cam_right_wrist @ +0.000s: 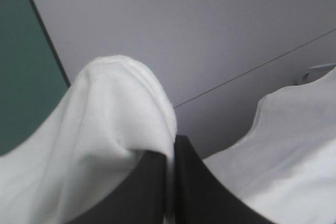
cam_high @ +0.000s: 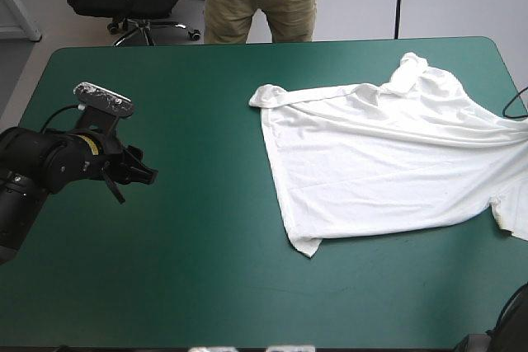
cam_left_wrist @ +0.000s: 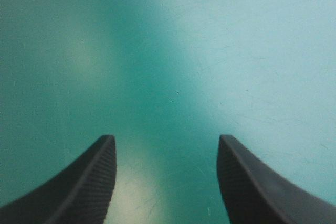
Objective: Fold the cloth
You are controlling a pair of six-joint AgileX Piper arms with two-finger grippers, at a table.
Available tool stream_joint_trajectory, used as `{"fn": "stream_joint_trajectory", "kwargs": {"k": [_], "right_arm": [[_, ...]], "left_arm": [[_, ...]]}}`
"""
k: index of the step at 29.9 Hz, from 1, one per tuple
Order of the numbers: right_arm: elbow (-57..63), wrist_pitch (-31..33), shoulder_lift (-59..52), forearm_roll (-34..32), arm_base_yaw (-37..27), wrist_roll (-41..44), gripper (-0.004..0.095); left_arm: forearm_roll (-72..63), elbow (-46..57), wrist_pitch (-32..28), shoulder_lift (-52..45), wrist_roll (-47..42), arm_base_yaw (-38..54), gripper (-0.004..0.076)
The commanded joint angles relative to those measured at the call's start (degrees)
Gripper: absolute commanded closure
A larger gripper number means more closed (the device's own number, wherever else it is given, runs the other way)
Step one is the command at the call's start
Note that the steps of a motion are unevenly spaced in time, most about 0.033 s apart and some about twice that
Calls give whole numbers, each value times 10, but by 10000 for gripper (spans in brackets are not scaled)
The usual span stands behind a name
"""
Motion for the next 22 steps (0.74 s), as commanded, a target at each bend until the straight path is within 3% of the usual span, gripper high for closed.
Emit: {"fn": "stream_joint_trajectory", "kwargs": {"k": [1, 3, 5, 9, 12, 19, 22], "right_arm": [[-47, -13, 0, 14, 0, -17, 924], [-53, -2, 11, 19, 0, -25, 895], [-53, 12, 17, 25, 0, -36, 792], [-55, 35, 15, 39, 1, -54, 430], [-55, 63, 1, 55, 4, -53, 237], [-55, 84, -94, 149, 30, -123, 293], [-55, 132, -145, 272, 51, -193, 320]], "left_arm": [[24, -19, -27, -13, -10, -2, 309], [27, -19, -22, -13, -10, -2, 309], [27, -19, -21, -13, -10, -2, 309], [23, -19, -20, -13, -9, -2, 309], [21, -19, -19, -13, -9, -2, 309], [15, -19, -8, -24, -7, -2, 309], [15, -19, -1, -38, -7, -2, 309]]}}
